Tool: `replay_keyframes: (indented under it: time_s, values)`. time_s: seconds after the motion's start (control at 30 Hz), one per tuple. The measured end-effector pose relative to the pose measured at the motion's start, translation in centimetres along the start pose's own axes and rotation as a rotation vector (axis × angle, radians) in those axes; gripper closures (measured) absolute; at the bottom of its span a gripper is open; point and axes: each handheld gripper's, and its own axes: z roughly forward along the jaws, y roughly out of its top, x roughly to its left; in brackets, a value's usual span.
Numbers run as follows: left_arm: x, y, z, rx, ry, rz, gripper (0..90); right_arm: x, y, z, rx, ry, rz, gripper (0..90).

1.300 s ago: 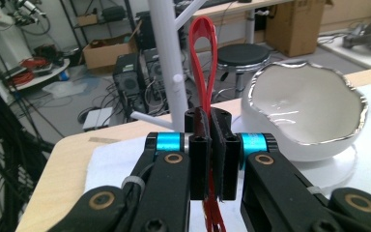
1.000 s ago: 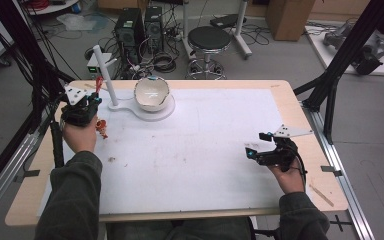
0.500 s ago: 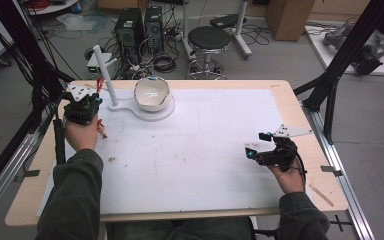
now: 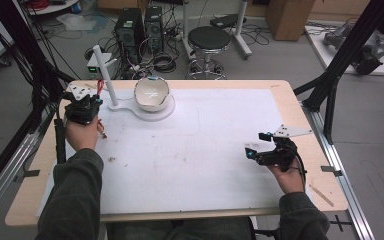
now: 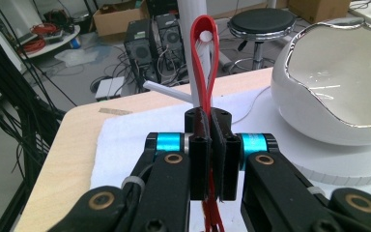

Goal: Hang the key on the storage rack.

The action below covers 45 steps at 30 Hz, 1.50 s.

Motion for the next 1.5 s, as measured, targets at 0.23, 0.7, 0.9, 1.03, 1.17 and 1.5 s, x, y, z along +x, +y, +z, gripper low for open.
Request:
replay_keyframes:
  time_s: [0.23, 0.7, 0.9, 1.03, 1.17, 1.5]
  values:
    - [-0.2, 0.2, 0.4, 0.026, -0.003, 0.007, 86.3, 0.1, 0.0, 0.1, 0.004, 0.0, 0.001, 11.9]
    - [0.0, 0.0, 0.8, 0.034, -0.015, -0.013, 81.4, 0.0, 0.0, 0.0, 0.001, 0.001, -0.002, 11.9]
    - [0.0, 0.1, 0.7, 0.026, -0.012, -0.008, 76.9, 0.0, 0.0, 0.0, 0.002, 0.001, -0.006, 11.9]
    - [-0.1, 0.2, 0.7, 0.006, -0.01, -0.008, 78.8, 0.0, 0.0, 0.0, 0.001, 0.003, -0.001, 11.9]
    - [-0.1, 0.1, 0.9, 0.003, -0.017, -0.009, 81.8, 0.1, 0.0, 0.0, 0.005, 0.004, 0.0, 11.9]
    - [-0.1, 1.8, 2.1, -0.007, -0.026, 0.001, 86.3, -0.1, 0.0, 0.3, 0.011, 0.01, -0.006, 11.9]
